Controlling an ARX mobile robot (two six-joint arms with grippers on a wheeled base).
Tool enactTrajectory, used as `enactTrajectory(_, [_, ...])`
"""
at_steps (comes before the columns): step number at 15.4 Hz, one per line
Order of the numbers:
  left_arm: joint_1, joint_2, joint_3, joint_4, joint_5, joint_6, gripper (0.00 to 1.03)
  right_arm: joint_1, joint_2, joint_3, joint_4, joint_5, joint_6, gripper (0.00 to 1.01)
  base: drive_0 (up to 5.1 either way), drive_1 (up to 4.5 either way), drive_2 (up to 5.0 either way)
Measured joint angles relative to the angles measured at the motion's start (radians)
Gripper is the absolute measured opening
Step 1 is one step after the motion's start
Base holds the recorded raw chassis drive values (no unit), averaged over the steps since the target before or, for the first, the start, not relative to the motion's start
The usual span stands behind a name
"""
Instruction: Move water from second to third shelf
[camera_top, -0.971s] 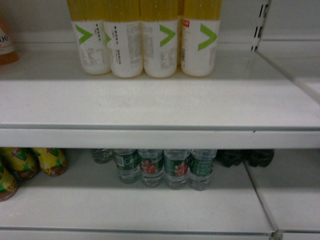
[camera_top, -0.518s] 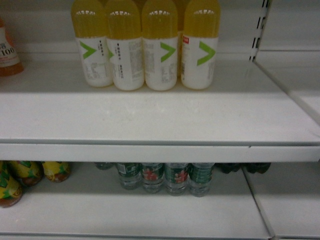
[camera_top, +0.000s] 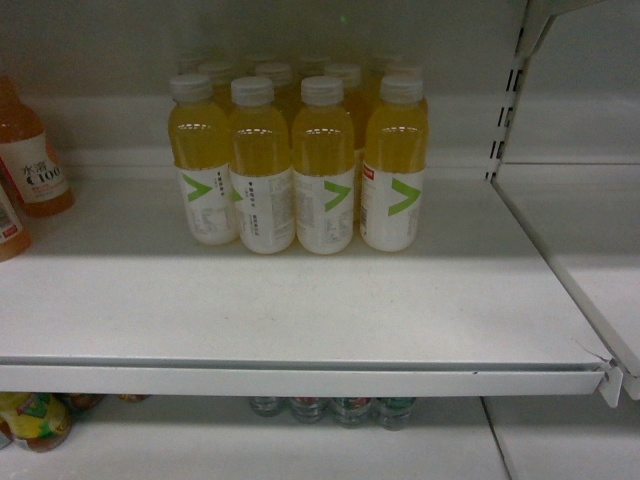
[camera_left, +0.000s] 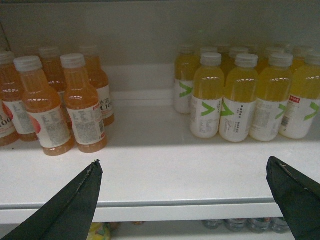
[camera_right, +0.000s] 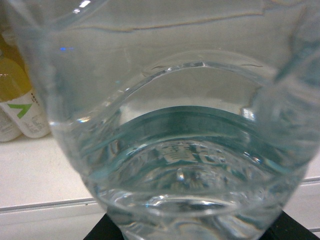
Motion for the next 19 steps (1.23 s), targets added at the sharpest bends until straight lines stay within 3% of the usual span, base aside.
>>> enactTrajectory(14, [0.0,0.0,0.0,-0.001,0.0,0.0,0.98,0.0,-0.001,0.0,0.0,-0.001,0.0,0.39,0.0,0.0,0.0])
enactTrajectory(19, [0.0,0.0,0.0,-0.001,0.0,0.0,0.98,0.0,0.0,0.0,-0.002,0.0,0.0,0.39,-5.0,2.49,2.5])
